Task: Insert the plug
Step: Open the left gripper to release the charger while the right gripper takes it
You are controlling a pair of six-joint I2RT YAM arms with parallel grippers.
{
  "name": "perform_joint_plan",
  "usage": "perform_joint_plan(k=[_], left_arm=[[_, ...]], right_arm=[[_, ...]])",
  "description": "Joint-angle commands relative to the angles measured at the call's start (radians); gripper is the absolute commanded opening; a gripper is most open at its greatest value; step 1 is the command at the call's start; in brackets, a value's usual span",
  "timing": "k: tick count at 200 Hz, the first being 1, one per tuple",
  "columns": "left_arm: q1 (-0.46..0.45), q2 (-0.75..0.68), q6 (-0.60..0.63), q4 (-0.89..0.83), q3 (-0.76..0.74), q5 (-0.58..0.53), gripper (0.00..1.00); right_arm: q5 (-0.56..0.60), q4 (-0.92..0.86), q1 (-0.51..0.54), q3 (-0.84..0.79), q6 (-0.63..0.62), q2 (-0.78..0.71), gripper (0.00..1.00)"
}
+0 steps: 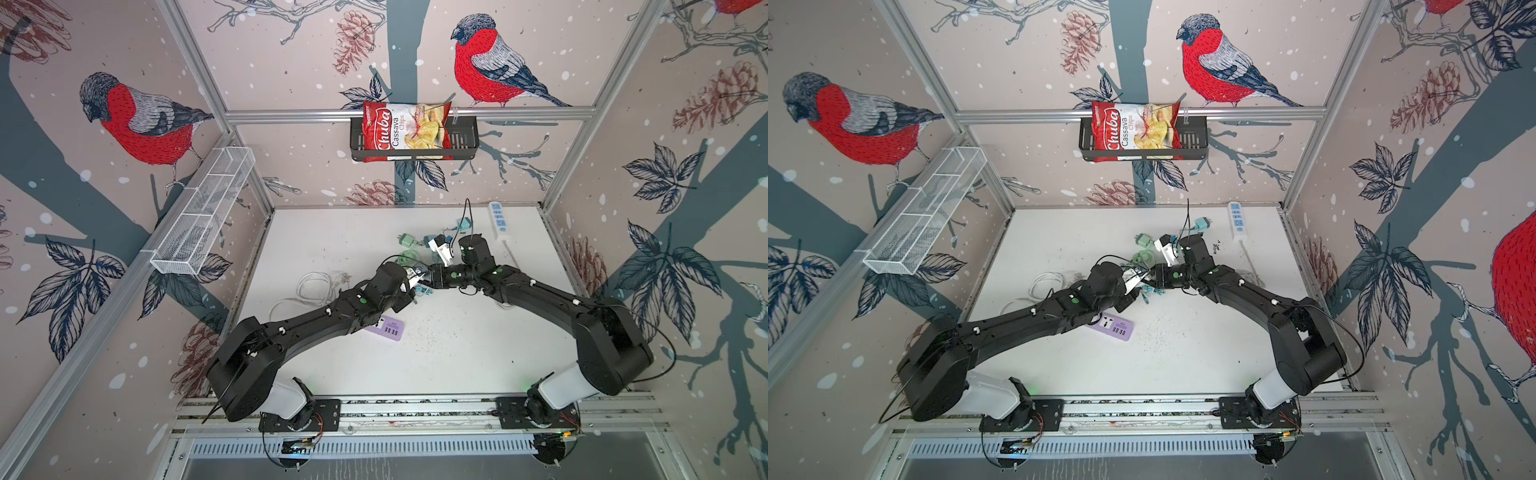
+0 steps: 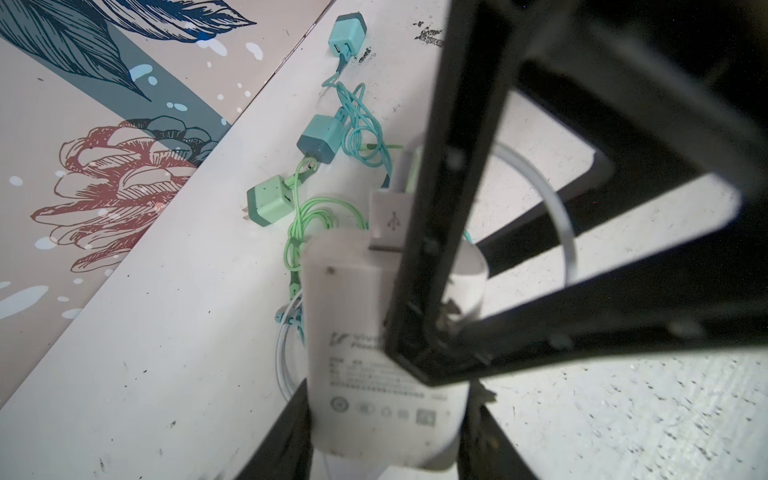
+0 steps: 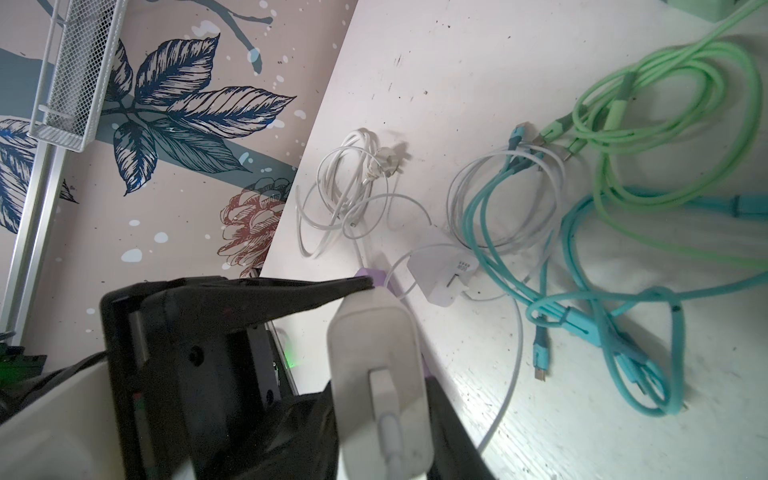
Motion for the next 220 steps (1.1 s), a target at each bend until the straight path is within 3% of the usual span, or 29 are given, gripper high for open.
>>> perform_joint_plan(k=[1, 22, 74, 83, 108, 120, 124, 127, 153, 173, 220], left_arm=[[0.0, 0.0, -0.005, 0.047, 0.007, 0.021, 0.12], [0.002, -0.013, -0.015, 0.046, 0.0, -0.002, 0.26], [0.01, -0.057, -0.054, 0.029, -0.03, -0.07, 0.54], [0.01, -0.066, -0.063, 0.012, -0.028, -0.069, 0.65], [0.013, -0.097, -0.063, 0.03, -0.057, -0.005, 0.75], [0.013, -0.104, -0.07, 0.051, -0.066, -0.004, 0.85], [0.013, -0.105, -0.07, 0.052, -0.066, -0.001, 0.96], [0.013, -0.105, -0.07, 0.05, -0.065, -0.001, 0.98], [0.013, -0.116, -0.084, 0.019, -0.049, -0.054, 0.98], [0.018, -0.154, -0.108, 0.014, -0.059, -0.156, 0.98], [0.046, -0.209, -0.34, -0.089, -0.007, -0.519, 0.98]], right_arm=[[-0.055, 0.062, 0.002, 0.002, 0.006, 0.0, 0.24], [0.004, 0.04, 0.003, 0.006, 0.008, -0.005, 0.15], [0.174, -0.084, 0.005, 0.037, -0.035, -0.002, 0.13], [0.176, -0.089, 0.003, 0.037, -0.042, -0.002, 0.13], [0.124, -0.065, 0.002, 0.037, -0.049, 0.002, 0.11], [0.099, -0.052, 0.006, 0.039, -0.049, 0.009, 0.1], [0.099, -0.05, 0.006, 0.041, -0.049, 0.009, 0.1], [0.1, -0.05, 0.007, 0.042, -0.047, 0.01, 0.1], [0.159, -0.09, 0.007, 0.056, -0.056, 0.0, 0.1], [0.184, -0.128, 0.01, 0.066, -0.068, -0.017, 0.1], [0.273, -0.272, 0.057, 0.085, -0.134, -0.049, 0.1]])
